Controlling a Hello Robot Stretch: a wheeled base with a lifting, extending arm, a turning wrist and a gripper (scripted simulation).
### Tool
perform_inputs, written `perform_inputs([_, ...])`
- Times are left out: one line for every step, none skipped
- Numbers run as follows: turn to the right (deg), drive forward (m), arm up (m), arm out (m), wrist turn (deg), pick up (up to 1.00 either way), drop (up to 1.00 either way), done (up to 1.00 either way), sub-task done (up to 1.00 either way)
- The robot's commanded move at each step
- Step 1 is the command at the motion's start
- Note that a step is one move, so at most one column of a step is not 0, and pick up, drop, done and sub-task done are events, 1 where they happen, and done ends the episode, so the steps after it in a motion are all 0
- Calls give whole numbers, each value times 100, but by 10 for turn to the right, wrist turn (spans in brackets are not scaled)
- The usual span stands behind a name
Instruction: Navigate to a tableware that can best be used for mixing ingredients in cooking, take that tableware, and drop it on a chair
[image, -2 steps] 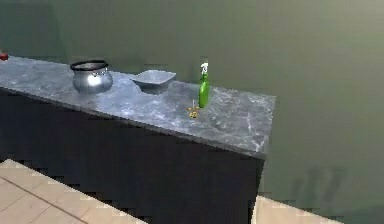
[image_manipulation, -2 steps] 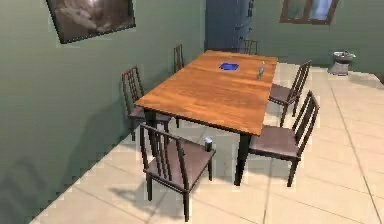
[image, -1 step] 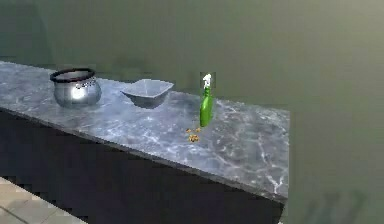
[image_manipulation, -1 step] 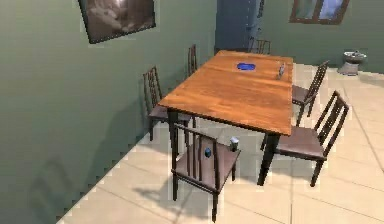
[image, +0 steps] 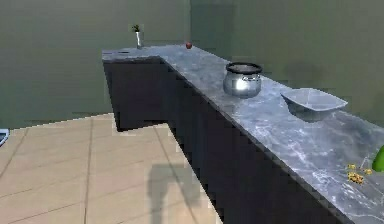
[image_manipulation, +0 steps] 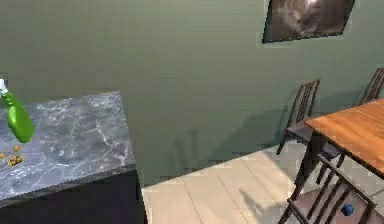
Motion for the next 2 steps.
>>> perform_inputs([-450,0,0,0,0,0,0,0,0])
perform_inputs([-120,0,0,0,0,0,0,0,0])
